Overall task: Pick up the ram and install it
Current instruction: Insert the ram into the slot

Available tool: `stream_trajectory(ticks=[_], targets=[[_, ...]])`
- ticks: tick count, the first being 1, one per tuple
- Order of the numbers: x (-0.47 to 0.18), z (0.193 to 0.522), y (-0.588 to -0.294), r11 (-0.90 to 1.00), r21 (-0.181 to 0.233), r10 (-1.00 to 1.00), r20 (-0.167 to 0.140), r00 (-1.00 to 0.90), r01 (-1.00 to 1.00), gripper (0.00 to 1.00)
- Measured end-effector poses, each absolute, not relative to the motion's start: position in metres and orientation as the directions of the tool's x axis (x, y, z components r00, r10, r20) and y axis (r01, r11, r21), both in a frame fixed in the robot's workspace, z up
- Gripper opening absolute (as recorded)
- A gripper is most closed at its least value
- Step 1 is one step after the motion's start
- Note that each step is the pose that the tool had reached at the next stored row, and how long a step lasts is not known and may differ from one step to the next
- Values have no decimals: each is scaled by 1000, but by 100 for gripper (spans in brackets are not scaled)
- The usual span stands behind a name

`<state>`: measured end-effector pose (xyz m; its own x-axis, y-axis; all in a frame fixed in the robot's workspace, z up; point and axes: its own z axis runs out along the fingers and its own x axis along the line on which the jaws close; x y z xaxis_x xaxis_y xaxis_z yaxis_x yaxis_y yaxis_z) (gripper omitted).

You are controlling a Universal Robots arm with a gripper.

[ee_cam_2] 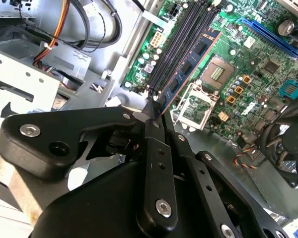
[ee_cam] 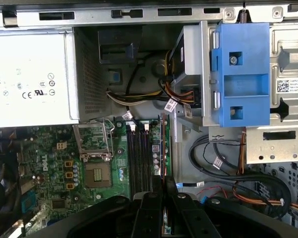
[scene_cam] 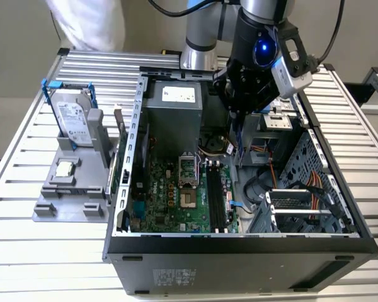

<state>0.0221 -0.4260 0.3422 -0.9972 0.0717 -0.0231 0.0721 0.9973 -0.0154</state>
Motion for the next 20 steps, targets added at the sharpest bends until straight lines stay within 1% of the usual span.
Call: stream_trajectory(ticks=[20], targets=[[23, 337, -426, 996, -16, 83, -23, -996, 83, 0]])
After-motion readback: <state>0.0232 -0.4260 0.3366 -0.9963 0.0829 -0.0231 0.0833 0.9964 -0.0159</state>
